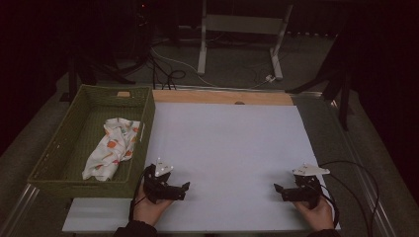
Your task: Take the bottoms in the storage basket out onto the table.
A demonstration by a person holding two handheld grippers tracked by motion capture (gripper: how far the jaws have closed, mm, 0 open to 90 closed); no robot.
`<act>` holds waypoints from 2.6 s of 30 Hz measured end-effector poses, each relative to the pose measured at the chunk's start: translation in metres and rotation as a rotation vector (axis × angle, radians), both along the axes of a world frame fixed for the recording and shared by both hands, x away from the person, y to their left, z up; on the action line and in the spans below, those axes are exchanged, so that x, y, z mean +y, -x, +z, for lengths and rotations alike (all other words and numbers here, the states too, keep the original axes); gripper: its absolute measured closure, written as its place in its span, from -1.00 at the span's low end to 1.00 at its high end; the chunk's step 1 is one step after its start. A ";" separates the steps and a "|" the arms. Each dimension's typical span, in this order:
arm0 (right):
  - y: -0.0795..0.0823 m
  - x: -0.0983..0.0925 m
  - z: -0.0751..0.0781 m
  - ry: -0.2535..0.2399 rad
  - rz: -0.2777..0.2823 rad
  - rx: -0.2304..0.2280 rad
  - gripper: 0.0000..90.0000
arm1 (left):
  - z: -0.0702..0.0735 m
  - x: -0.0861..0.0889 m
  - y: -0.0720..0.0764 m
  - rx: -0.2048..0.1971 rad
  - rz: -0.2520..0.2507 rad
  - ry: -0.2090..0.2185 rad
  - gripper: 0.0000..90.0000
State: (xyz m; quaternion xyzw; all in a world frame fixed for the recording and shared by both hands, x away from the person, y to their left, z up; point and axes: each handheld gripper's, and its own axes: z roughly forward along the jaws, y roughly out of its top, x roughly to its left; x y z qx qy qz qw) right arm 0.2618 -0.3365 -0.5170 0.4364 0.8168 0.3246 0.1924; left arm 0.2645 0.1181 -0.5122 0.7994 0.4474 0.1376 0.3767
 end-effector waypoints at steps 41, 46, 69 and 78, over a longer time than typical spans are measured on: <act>-0.005 0.002 0.003 -0.003 -0.001 -0.005 -0.82 | 0.014 -0.008 -0.020 0.122 -0.069 0.101 -0.99; -0.005 0.002 0.003 -0.001 -0.001 -0.002 -0.82 | 0.024 -0.008 -0.028 0.140 -0.077 0.146 -0.99; -0.006 0.001 0.005 -0.008 -0.007 -0.012 -0.82 | 0.071 0.020 -0.048 0.200 -0.062 0.249 -0.99; -0.006 0.000 0.006 -0.012 -0.010 -0.011 -0.82 | 0.087 0.033 -0.051 0.198 -0.061 0.288 -0.99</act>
